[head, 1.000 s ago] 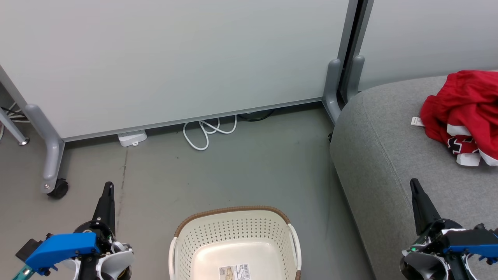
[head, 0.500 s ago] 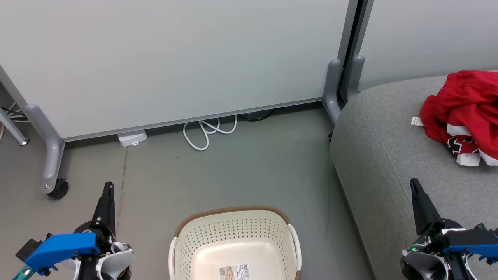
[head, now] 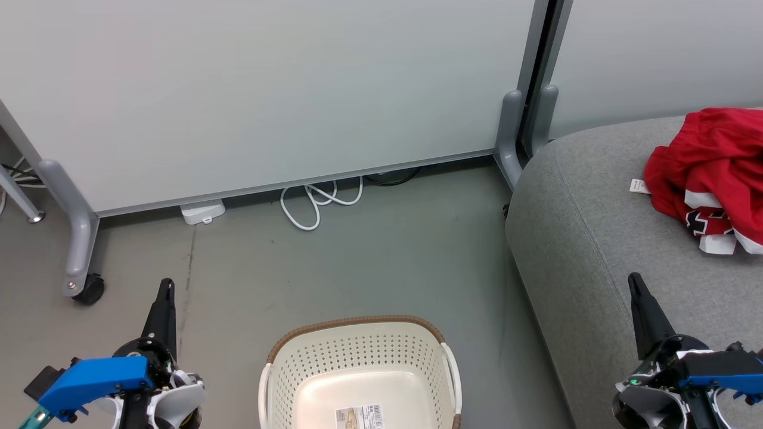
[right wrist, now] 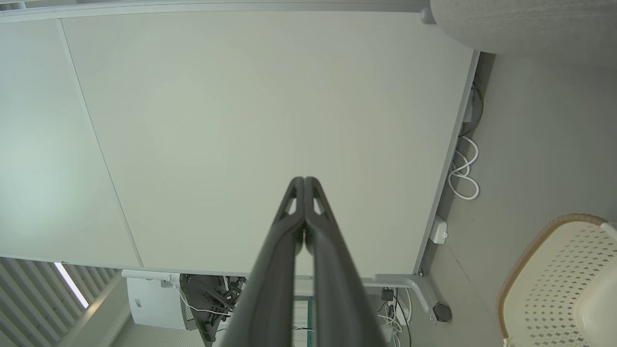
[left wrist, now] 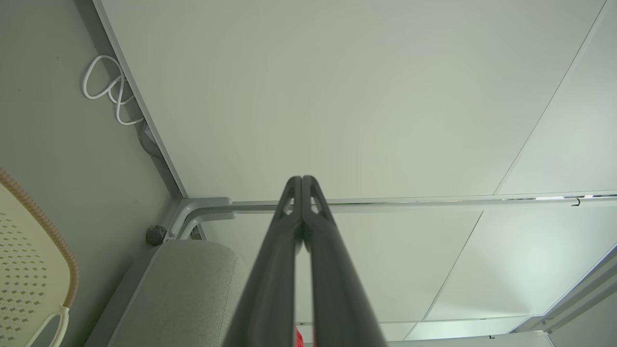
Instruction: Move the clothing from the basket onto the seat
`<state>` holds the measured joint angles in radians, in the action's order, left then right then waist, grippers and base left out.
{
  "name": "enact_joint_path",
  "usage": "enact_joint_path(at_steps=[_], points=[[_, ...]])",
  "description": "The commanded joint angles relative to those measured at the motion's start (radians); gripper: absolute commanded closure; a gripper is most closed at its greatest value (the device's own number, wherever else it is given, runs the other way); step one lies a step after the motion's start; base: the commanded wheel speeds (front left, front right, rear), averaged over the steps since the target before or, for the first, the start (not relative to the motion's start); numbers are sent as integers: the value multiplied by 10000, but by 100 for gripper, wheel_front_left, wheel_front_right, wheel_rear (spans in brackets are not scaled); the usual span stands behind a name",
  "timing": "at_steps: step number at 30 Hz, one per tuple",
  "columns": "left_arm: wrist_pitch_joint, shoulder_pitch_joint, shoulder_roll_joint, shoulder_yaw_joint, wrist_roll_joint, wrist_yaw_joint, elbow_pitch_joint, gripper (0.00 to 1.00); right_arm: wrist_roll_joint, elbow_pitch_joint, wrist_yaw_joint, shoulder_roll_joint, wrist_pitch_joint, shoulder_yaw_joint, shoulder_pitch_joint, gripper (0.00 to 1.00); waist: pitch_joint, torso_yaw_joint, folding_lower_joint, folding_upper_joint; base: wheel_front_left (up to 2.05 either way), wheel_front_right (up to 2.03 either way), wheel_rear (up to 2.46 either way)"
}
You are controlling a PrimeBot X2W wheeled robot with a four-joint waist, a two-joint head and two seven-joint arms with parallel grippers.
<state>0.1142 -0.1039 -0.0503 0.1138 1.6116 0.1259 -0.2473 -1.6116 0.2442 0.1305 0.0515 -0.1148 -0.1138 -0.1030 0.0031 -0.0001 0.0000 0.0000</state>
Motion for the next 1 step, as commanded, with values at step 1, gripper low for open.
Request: enact_joint_path(at_steps=[1], points=[[35,-96,2,25,25,90,37,100,-25,14,4,-24,-24,-14,-105,100,0,1,0,0,0,0,0]])
